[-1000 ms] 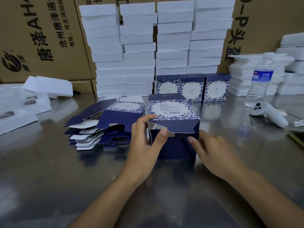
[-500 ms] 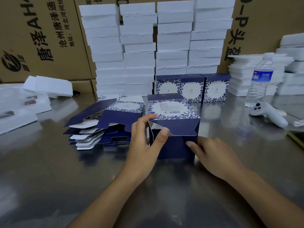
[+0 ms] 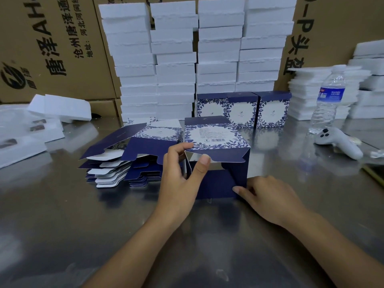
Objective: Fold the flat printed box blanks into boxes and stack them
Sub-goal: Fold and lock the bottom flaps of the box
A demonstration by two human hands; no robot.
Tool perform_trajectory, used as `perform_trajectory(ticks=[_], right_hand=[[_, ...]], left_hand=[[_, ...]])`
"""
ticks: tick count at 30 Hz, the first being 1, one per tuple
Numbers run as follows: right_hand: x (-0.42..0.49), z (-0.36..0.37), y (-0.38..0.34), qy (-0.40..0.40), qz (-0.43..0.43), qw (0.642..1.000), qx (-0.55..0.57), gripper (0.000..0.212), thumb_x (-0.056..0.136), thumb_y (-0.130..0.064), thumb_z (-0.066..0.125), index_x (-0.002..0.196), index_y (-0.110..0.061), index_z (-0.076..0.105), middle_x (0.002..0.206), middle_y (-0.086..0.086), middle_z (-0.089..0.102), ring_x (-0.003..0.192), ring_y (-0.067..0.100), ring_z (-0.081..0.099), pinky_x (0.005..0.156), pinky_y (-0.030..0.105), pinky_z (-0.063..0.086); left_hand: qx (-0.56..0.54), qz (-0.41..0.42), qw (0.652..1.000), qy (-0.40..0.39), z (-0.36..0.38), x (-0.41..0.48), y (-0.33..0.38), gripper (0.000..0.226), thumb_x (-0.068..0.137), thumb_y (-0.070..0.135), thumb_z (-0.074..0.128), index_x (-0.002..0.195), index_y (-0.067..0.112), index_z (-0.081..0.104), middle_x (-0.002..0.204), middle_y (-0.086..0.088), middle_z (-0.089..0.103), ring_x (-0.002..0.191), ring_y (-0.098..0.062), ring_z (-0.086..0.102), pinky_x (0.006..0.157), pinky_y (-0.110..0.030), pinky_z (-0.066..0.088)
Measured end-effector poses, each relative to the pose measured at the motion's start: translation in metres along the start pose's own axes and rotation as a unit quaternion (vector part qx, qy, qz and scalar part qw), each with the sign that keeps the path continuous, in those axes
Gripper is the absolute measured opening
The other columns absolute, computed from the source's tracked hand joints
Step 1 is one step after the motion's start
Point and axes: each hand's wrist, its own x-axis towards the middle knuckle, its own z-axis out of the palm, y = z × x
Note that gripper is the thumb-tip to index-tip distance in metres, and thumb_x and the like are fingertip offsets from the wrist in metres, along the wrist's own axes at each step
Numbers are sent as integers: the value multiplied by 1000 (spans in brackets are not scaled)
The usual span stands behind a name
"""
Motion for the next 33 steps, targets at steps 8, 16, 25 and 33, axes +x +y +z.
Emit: perform_trajectory(ticks=[8, 16, 25, 33], right_hand=[[2, 1, 3, -11, -1, 999, 34, 44, 94, -51, 42, 64, -20, 50, 68, -1, 57, 72, 23, 55, 55, 30, 36], [-2, -3, 5, -3, -58, 998, 19, 37, 92, -58, 37, 74, -27, 47, 70, -9, 55, 70, 15, 51, 51, 23, 29], [-1, 3, 2, -2, -55, 991, 122, 46, 96, -43, 43, 56, -22, 49, 63, -11, 65, 55, 1, 51, 55, 20, 34], [-4, -5, -3, 76, 14, 997, 25, 56, 67, -83, 26, 82, -33, 45, 66, -13, 52, 64, 9, 51, 51, 25, 30]], left_hand=[[-3, 0, 1000, -2, -1, 1, -1, 51, 66, 74, 52, 109, 47, 46, 124, 10, 48, 118, -7, 47, 94, -24, 41], [-87, -5, 995, 54, -7, 7, 5, 51, 67, 71, 47, 103, 36, 51, 100, 18, 57, 82, 19, 53, 69, 1, 37], [-110, -24, 991, 77, -11, 11, 5, 50, 65, 68, 43, 99, 33, 51, 96, 21, 55, 75, 24, 51, 64, 4, 35], [-96, 1, 994, 43, -11, 9, 6, 44, 69, 62, 46, 102, 33, 51, 101, 19, 56, 81, 23, 53, 67, 2, 38]])
